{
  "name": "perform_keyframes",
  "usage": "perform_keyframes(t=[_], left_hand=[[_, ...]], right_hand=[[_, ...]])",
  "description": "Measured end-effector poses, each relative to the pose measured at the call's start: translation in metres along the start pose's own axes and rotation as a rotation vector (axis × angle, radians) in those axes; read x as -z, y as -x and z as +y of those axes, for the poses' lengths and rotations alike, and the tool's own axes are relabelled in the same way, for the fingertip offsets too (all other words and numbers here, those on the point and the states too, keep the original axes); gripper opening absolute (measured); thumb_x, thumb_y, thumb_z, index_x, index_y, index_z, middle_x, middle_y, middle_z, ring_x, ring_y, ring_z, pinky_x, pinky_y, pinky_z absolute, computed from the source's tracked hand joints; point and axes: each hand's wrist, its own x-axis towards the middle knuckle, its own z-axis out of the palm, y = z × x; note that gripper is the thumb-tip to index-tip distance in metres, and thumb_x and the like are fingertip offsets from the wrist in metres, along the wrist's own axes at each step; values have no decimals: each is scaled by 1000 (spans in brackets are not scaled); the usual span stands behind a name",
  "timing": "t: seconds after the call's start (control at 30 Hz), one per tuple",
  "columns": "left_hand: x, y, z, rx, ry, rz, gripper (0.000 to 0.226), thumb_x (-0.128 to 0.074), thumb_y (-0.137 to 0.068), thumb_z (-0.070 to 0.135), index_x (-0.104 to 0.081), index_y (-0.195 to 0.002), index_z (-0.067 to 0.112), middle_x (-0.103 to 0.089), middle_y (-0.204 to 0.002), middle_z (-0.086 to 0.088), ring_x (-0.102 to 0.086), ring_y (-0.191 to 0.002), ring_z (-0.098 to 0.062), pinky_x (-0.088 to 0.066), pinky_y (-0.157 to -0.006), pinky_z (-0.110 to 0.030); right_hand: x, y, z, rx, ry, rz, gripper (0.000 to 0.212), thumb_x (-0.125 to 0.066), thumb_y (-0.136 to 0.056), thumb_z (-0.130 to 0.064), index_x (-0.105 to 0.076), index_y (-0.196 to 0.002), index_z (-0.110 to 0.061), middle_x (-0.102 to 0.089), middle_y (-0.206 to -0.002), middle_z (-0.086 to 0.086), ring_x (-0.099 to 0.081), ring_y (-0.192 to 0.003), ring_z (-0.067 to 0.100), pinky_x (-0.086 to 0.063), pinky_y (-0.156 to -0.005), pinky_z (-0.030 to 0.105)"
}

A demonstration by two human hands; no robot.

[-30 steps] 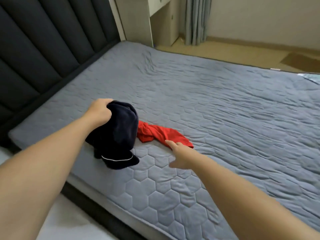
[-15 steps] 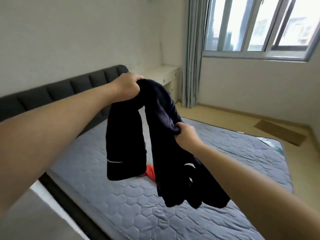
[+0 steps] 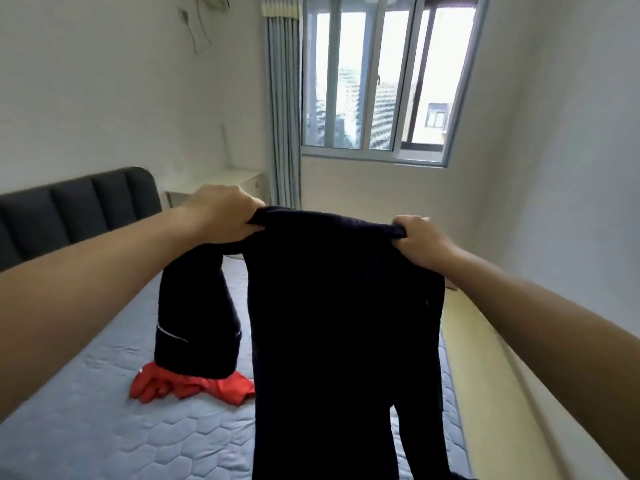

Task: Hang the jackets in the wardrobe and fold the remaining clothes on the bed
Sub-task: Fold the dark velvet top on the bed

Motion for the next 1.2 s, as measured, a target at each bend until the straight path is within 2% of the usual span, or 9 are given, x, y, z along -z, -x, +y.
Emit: perform_keyframes(t=[0.13, 0.27, 0.37, 0.47, 0.63, 0.77, 0.87, 1.03, 1.2], left_hand=[[7, -19, 17, 59, 209, 141, 8, -54, -88, 30, -62, -87, 29, -54, -69, 2, -49, -63, -21, -38, -58, -29], [5, -33, 18, 39, 315, 158, 28, -49, -85, 11, -65, -98, 30, -63, -84, -2, -50, -71, -20, -36, -62, -29], [4, -40, 2, 87, 599, 129, 37, -46, -82, -1, -67, -104, 20, -65, -92, -7, -54, -82, -20, -37, -70, -27], [4, -41, -12, 94, 679, 141, 30, -49, -85, 0, -64, -99, 21, -63, -88, -3, -56, -81, -19, -36, -67, -25], [14, -44, -22, 72, 707, 221, 10, -57, -88, 16, -65, -90, 22, -62, -78, 1, -59, -76, -18, -42, -63, -22], [23, -49, -37, 224, 665, 308, 20, -50, -84, 18, -66, -94, 23, -63, -83, -4, -58, -80, -26, -48, -75, -37], [24, -54, -50, 267, 603, 328, 22, -47, -80, 14, -63, -92, 25, -60, -84, -4, -53, -80, -26, -43, -72, -33], [-13, -50, -75, 397, 396, 39, 30, -51, -84, 14, -62, -110, 22, -63, -108, -14, -58, -101, -33, -43, -80, -35], [-49, -31, -17, 33, 620, -307, 50, -70, -78, 22, -50, -124, 21, -64, -112, -3, -60, -96, -17, -46, -82, -22]], right_hand=[[10, 15, 15, -77, 92, -52, 12, -51, -85, -10, -60, -85, -17, -60, -85, 6, -55, -78, 26, -41, -66, 30], [16, 20, 13, -152, -47, 2, 33, -47, -84, -1, -54, -63, -25, -56, -67, -2, -53, -68, 18, -36, -56, 25], [22, 22, 2, -134, -259, 63, 34, -47, -86, -2, -57, -63, -24, -52, -61, -5, -49, -60, 11, -35, -52, 23], [31, 20, -7, -124, -387, 41, 24, -47, -93, -9, -63, -77, -18, -55, -65, -3, -51, -60, 8, -37, -53, 18], [35, 12, -16, -96, -375, 49, 22, -48, -94, -13, -62, -79, -19, -55, -66, -4, -51, -58, 7, -40, -54, 19], [25, 20, -16, 2, -129, -203, 12, -69, -80, -26, -61, -76, -33, -63, -71, -14, -60, -64, 0, -45, -61, 17], [8, 27, -10, -15, 211, -300, 21, -69, -77, -18, -52, -67, -27, -57, -69, -8, -57, -71, 15, -43, -63, 25], [7, 22, -13, -177, -312, 54, 16, -55, -90, -1, -63, -78, -9, -49, -66, -1, -44, -66, 15, -32, -58, 25], [0, -5, -70, -121, -481, 216, 28, -42, -88, 10, -66, -100, 3, -58, -76, 4, -51, -66, 10, -41, -55, 11]])
